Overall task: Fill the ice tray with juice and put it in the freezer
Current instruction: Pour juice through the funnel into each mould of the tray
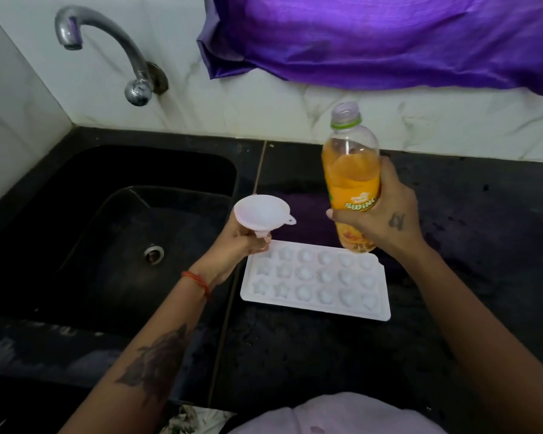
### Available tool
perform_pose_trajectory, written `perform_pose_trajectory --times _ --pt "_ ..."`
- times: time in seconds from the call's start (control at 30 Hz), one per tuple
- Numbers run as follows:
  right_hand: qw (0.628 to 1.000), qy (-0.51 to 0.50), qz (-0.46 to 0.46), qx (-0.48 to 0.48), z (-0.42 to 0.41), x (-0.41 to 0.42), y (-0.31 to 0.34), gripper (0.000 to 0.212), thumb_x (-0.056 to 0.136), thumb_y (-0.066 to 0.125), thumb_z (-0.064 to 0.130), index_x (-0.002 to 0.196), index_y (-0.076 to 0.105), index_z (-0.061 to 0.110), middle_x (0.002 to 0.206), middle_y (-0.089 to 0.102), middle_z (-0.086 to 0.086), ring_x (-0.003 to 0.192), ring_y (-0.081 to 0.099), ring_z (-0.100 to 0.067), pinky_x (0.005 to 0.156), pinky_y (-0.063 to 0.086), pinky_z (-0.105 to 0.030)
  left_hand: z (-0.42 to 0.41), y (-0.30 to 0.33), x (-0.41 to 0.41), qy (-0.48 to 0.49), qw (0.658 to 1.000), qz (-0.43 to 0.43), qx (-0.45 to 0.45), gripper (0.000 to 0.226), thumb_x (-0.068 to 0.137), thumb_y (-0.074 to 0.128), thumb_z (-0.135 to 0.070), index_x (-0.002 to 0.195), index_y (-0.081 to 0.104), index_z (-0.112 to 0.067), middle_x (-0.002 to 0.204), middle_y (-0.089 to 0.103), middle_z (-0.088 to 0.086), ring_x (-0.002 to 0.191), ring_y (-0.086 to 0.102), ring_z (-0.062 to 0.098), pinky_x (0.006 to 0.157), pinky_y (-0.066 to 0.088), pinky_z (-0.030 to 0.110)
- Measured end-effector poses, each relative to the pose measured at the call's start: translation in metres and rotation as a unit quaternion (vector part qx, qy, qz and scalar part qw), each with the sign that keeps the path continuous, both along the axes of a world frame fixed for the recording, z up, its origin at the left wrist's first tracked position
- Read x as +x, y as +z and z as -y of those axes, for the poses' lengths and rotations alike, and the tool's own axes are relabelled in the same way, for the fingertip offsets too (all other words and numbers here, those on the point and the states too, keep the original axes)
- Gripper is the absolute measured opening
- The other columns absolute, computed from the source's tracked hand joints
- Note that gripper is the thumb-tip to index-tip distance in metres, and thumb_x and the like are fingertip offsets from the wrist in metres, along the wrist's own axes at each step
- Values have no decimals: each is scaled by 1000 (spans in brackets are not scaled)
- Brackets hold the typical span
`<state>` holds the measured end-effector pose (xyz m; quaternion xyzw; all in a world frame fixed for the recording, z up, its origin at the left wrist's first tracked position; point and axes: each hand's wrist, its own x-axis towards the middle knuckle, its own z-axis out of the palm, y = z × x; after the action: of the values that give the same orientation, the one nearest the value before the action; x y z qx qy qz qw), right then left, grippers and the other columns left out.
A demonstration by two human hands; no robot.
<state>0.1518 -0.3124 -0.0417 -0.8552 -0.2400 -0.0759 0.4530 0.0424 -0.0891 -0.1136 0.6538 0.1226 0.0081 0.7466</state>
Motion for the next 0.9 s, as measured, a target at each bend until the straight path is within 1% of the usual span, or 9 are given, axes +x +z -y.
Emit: perform_pose_trajectory --times 0.1,0.23,0.37,0.47,0.53,0.63,0.7,0.77,0.9 --pt "999 45 6 -26 -14 -15 -2 77 50 82 48 113 42 34 90 53 20 75 54 3 62 37 -12 7 4 3 -5 1000 13 2 86 76 62 16 124 36 -51 125 54 -4 112 58 19 76 57 31" --pt "998 60 -9 -28 -28 -22 -12 80 53 82 49 119 39 34 92 49 25 77 51 6 62 35 -10 10 11 3 5 999 32 25 90 72 67 16 132 31 -40 127 49 -5 120 52 22 83 58 38" --pt "998 49 -13 -23 -30 -22 -17 80 52 81 51 118 38 36 86 44 33 76 48 11 62 32 -9 4 14 -6 -26 1000 10 5 84 67 77 -7 128 32 -43 133 47 2 121 53 28 89 55 42" --pt "999 46 -16 -23 -29 -22 -18 81 53 79 53 120 39 32 92 46 27 76 48 10 62 33 -10 2 17 -7 -27 1000 -3 -4 69 68 75 -24 123 38 -43 131 47 1 114 59 27 84 57 39" --pt "998 48 -14 -29 -28 -22 -19 82 54 81 50 122 40 29 98 46 23 76 49 7 62 32 -10 1 18 -6 -7 1000 -6 10 66 65 77 -32 120 41 -42 130 47 1 115 57 27 86 56 41" --pt "998 47 -14 -35 -26 -23 -21 83 54 82 47 122 41 27 101 48 18 84 50 -2 63 33 -10 1 14 -4 28 999 11 22 66 61 81 -34 117 48 -40 126 52 -2 116 54 21 87 56 38" --pt "998 40 -20 -33 -23 -22 -22 83 54 83 46 123 41 25 101 48 17 88 51 -5 64 34 -10 1 9 -3 50 998 19 26 65 63 85 -28 116 49 -38 121 55 -5 113 56 17 80 57 28" --pt "999 36 -27 -28 -19 -22 -23 83 55 84 44 123 41 24 102 49 16 89 52 -6 64 34 -10 2 3 -4 66 997 20 35 68 59 84 -32 117 49 -36 118 56 -8 107 58 11 74 55 19" --pt "999 26 -35 -27 -9 -22 -22 82 54 85 41 122 43 23 101 52 14 88 54 -7 64 35 -11 3 -7 -9 73 996 18 38 68 59 87 -26 116 50 -35 119 55 -7 95 64 -2 73 54 18"
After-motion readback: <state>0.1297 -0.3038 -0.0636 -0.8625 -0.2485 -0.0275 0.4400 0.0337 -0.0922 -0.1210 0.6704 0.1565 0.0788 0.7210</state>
